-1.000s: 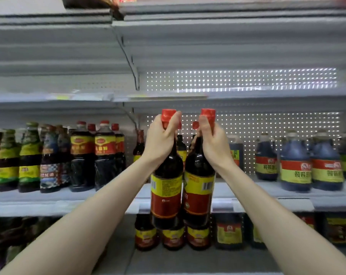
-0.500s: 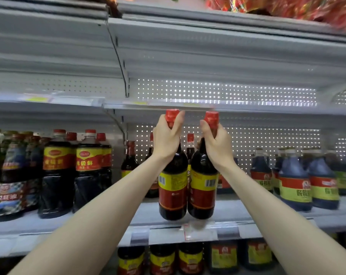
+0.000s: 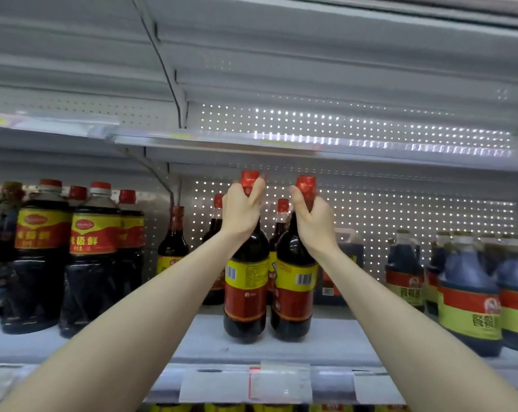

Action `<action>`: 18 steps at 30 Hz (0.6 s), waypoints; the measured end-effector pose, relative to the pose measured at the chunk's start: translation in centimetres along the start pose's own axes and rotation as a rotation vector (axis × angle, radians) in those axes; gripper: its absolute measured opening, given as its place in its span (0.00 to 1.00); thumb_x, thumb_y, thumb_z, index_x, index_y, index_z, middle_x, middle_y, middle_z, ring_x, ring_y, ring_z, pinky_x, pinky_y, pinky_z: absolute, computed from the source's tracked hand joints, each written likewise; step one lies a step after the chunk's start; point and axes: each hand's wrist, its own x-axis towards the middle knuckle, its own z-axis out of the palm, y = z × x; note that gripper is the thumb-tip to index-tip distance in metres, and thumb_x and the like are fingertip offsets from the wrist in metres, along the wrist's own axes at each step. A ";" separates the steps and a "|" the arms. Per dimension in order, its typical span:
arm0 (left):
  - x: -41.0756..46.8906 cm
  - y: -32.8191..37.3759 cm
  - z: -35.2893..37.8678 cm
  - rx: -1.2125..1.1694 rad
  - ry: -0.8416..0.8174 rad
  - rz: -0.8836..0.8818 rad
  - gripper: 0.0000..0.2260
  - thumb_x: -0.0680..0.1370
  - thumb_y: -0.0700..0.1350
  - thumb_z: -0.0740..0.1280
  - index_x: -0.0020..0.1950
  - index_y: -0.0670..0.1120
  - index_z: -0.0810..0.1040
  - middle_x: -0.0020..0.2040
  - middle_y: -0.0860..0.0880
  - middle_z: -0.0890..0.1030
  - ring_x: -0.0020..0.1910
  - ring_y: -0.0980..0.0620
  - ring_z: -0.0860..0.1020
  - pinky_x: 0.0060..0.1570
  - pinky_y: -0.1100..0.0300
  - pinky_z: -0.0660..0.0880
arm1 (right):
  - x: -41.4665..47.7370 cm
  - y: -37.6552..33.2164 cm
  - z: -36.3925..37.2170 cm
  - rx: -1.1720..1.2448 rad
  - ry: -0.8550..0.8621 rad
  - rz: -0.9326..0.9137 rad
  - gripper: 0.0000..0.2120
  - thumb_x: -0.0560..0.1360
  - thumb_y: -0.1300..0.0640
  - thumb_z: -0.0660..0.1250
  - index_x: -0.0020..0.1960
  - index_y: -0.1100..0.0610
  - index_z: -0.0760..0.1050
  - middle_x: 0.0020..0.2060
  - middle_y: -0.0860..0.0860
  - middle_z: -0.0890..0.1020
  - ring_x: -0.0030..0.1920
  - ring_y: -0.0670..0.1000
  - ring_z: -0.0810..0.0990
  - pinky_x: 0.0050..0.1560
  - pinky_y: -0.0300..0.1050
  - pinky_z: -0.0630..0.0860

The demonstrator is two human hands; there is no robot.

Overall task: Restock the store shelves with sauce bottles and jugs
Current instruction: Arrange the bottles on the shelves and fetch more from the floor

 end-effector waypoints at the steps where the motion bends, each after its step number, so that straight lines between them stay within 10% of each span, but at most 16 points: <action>1: 0.1 -0.3 0.2 0.003 0.004 -0.026 0.24 0.81 0.52 0.61 0.27 0.46 0.60 0.22 0.54 0.63 0.20 0.59 0.60 0.25 0.63 0.59 | 0.3 0.5 0.1 0.000 0.000 0.013 0.20 0.80 0.47 0.61 0.32 0.54 0.65 0.24 0.45 0.67 0.22 0.41 0.66 0.27 0.32 0.63; 6: 0.1 -1.5 1.4 0.000 -0.020 -0.127 0.19 0.80 0.58 0.60 0.39 0.44 0.70 0.25 0.50 0.66 0.19 0.60 0.64 0.19 0.67 0.61 | 0.9 2.4 0.6 -0.014 -0.046 0.096 0.15 0.79 0.43 0.60 0.45 0.55 0.71 0.30 0.48 0.73 0.29 0.43 0.70 0.29 0.30 0.66; 9: 0.3 -2.4 1.9 -0.064 -0.012 -0.142 0.13 0.81 0.52 0.62 0.54 0.43 0.72 0.36 0.54 0.75 0.39 0.55 0.76 0.28 0.74 0.68 | 1.5 3.6 0.7 -0.030 -0.052 0.164 0.17 0.78 0.38 0.59 0.52 0.52 0.72 0.41 0.45 0.77 0.42 0.44 0.75 0.47 0.39 0.69; 18: 2.2 -5.9 2.6 0.086 -0.065 -0.153 0.15 0.80 0.53 0.62 0.37 0.47 0.66 0.33 0.51 0.69 0.31 0.56 0.67 0.26 0.75 0.65 | 2.9 5.9 0.8 -0.249 -0.092 0.212 0.21 0.80 0.41 0.53 0.58 0.58 0.69 0.45 0.49 0.73 0.43 0.48 0.70 0.39 0.40 0.60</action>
